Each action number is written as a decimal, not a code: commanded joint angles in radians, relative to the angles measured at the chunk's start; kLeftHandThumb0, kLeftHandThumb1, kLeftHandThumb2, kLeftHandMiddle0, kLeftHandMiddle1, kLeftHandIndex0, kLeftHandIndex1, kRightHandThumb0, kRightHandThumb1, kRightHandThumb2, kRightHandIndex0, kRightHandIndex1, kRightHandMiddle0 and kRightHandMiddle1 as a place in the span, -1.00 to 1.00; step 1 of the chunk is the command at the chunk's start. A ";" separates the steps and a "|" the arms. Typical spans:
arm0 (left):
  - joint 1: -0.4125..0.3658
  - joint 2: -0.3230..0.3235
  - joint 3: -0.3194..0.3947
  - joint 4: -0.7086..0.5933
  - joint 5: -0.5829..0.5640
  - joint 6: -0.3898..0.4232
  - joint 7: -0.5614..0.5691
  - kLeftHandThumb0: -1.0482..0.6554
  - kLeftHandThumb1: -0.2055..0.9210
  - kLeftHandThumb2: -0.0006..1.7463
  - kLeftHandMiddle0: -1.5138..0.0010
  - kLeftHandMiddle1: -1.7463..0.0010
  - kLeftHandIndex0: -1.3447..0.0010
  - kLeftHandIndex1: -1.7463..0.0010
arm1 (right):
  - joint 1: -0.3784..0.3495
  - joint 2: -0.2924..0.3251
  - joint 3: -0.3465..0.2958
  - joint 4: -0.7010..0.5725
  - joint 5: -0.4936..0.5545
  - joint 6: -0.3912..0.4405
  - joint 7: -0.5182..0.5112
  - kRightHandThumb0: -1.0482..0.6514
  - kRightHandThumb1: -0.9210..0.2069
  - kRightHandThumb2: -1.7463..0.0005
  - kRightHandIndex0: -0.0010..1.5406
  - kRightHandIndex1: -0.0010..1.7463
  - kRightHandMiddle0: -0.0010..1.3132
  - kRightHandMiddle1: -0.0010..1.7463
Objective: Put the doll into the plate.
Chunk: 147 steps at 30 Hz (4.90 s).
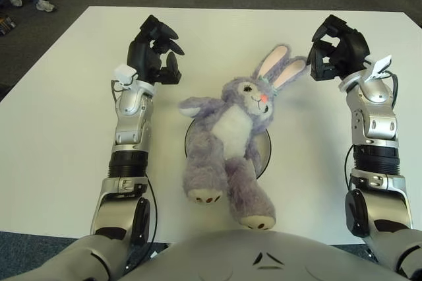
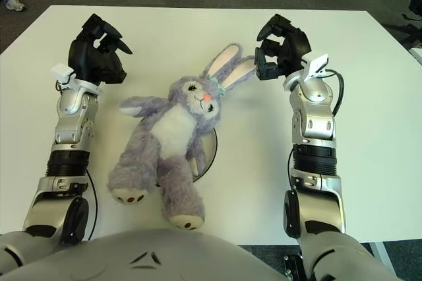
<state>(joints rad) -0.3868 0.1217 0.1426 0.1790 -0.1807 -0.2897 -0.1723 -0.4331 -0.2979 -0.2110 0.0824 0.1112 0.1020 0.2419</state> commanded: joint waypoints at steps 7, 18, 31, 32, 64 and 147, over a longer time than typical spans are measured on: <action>0.003 0.014 0.014 0.035 0.002 -0.002 -0.006 0.22 -0.14 0.55 0.06 -0.92 0.45 -1.00 | 0.033 0.016 -0.017 0.076 0.010 -0.081 -0.026 0.23 0.50 -0.78 0.05 0.86 -0.10 1.00; 0.011 0.024 0.016 0.032 -0.006 0.013 -0.013 0.22 -0.11 0.50 0.05 -0.84 0.46 -1.00 | -0.022 0.018 -0.061 0.308 0.070 -0.230 0.006 0.23 0.64 -0.82 0.15 0.72 0.05 1.00; 0.025 0.020 0.018 0.032 -0.011 0.018 -0.012 0.22 -0.10 0.49 0.04 -0.83 0.46 -1.00 | -0.043 0.026 -0.074 0.418 0.119 -0.340 0.060 0.23 0.77 -0.95 0.18 0.80 0.13 1.00; 0.025 0.020 0.018 0.032 -0.011 0.018 -0.011 0.22 -0.10 0.49 0.04 -0.83 0.46 -1.00 | -0.044 0.025 -0.073 0.423 0.121 -0.344 0.062 0.23 0.77 -0.95 0.19 0.80 0.13 1.00; 0.099 -0.035 0.013 0.009 -0.009 0.060 0.021 0.22 -0.20 0.61 0.26 -1.00 0.20 -1.00 | -0.018 0.057 -0.090 0.407 0.204 -0.302 0.082 0.23 0.67 -0.93 0.15 0.94 -0.04 1.00; 0.093 -0.039 -0.022 0.146 0.069 0.105 0.054 0.22 -0.22 0.63 0.26 -1.00 0.18 -1.00 | 0.100 0.145 -0.047 0.444 0.127 -0.333 -0.082 -0.34 0.10 -0.53 0.64 1.00 -0.04 1.00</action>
<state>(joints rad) -0.2883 0.0848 0.1179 0.3243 -0.1171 -0.1825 -0.1338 -0.3689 -0.1494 -0.2623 0.5290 0.2467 -0.2496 0.1564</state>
